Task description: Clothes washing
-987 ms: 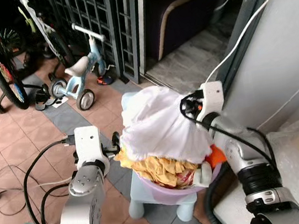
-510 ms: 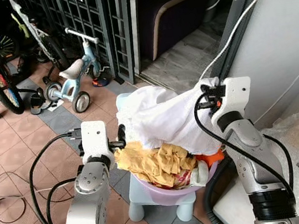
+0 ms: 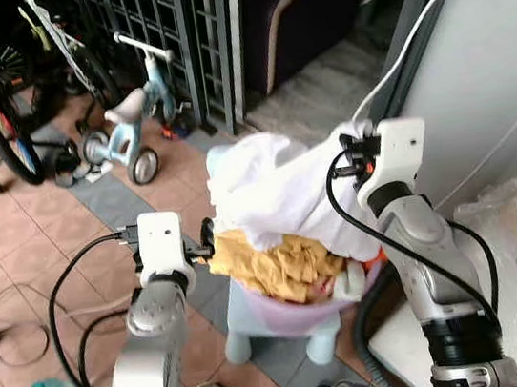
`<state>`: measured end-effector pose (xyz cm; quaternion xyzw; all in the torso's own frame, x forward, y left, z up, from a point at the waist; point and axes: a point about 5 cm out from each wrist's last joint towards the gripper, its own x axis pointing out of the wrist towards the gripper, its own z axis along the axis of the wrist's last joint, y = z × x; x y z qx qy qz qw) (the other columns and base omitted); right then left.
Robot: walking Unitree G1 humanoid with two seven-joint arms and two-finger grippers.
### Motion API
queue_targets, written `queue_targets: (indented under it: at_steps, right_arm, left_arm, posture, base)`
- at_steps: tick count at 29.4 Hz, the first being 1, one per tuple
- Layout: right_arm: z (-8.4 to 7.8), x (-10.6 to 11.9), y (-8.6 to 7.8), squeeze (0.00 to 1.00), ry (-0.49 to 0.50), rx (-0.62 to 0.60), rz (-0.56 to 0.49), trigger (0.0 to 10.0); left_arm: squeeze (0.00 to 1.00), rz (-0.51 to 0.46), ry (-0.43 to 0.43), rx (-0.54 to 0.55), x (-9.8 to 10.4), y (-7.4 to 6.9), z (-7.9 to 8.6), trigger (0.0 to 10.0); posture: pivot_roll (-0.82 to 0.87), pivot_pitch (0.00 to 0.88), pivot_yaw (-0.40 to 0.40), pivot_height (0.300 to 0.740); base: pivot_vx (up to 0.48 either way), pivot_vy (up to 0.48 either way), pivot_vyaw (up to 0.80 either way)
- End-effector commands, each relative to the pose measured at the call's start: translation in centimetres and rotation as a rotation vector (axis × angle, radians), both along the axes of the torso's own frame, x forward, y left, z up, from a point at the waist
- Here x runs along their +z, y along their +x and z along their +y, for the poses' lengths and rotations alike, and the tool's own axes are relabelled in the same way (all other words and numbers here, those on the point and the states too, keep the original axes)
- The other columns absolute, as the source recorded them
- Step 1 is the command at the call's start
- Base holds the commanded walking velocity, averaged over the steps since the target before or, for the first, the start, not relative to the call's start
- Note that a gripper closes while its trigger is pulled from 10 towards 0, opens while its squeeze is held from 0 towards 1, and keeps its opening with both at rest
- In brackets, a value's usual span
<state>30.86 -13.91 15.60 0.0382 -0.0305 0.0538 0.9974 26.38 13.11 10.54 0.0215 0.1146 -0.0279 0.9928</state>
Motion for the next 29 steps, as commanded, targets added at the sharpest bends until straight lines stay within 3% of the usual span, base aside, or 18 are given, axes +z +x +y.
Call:
queue_targets:
  at_steps: [1,13,21,29]
  right_arm:
    - [-0.1,0.8,0.4,0.0,-0.006,-0.015,-0.029,10.0]
    - [-0.2,0.9,0.8,0.0,0.024,-0.05,-0.024,10.0]
    - [-0.5,1.2,1.3,0.0,0.002,-0.099,-0.036,10.0]
    - [-3.0,1.6,2.0,0.0,-0.092,-0.249,-0.051,10.0]
  left_arm:
    - [0.0,-0.005,-0.003,-0.012,0.1,0.2,-0.3,10.0]
    - [0.0,0.0,0.001,-0.022,0.1,0.2,-0.4,10.0]
    - [0.0,-0.018,-0.017,-0.027,0.2,0.2,-0.5,10.0]
    - [0.0,-0.034,-0.056,-0.061,0.5,0.0,-0.9,10.0]
  posture:
    - [-0.01,0.0,-0.022,0.74]
    - [-0.01,0.0,-0.014,0.74]
    - [-0.01,0.0,-0.016,0.74]
    - [-0.02,0.0,-0.021,0.74]
  base:
    - [-0.247,0.0,0.0]
    - [-0.204,0.0,0.0]
    - [0.0,0.0,-0.75]
    - [0.0,0.0,-0.8]
